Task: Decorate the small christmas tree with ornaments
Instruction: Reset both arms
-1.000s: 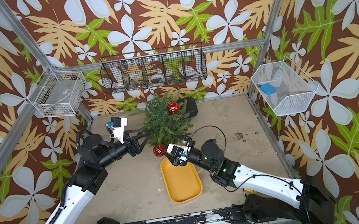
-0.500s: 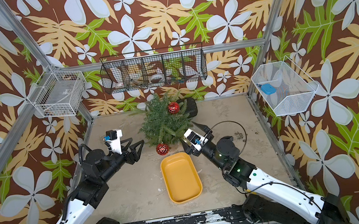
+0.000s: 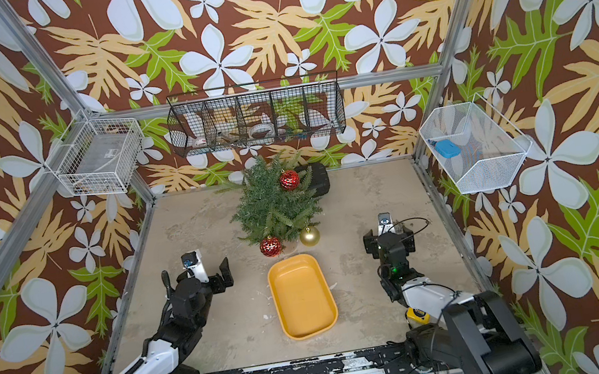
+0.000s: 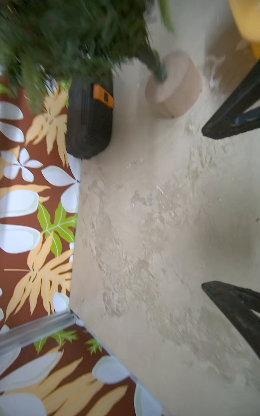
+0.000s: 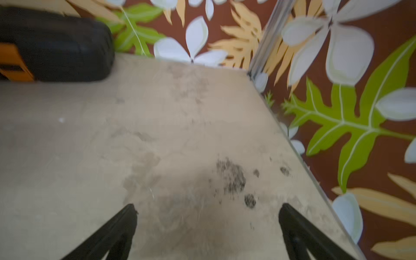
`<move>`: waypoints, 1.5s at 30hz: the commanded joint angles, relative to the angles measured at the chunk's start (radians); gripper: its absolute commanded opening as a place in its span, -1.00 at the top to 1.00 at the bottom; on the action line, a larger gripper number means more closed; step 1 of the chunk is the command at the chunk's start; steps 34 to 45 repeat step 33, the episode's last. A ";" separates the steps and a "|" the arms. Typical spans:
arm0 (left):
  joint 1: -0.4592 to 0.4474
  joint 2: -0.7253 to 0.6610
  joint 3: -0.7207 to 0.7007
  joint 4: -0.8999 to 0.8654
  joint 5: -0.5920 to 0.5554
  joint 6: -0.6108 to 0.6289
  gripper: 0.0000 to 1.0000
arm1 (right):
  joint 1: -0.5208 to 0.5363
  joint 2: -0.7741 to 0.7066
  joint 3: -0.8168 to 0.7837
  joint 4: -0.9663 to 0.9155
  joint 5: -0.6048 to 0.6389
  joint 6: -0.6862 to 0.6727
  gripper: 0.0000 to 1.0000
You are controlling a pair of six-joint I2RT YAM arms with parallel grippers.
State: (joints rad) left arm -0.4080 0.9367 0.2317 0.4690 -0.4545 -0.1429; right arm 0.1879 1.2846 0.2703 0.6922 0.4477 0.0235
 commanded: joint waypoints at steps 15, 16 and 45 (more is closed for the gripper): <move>0.316 0.451 -0.119 0.856 0.297 0.130 -1.00 | -0.127 0.183 -0.079 0.515 -0.208 0.037 -0.99; 0.316 0.494 -0.130 0.916 0.326 0.143 -1.00 | -0.128 0.184 -0.081 0.529 -0.211 0.040 -0.99; 0.331 0.521 -0.083 0.839 0.327 0.126 -1.00 | -0.128 0.186 -0.080 0.527 -0.210 0.036 -1.00</move>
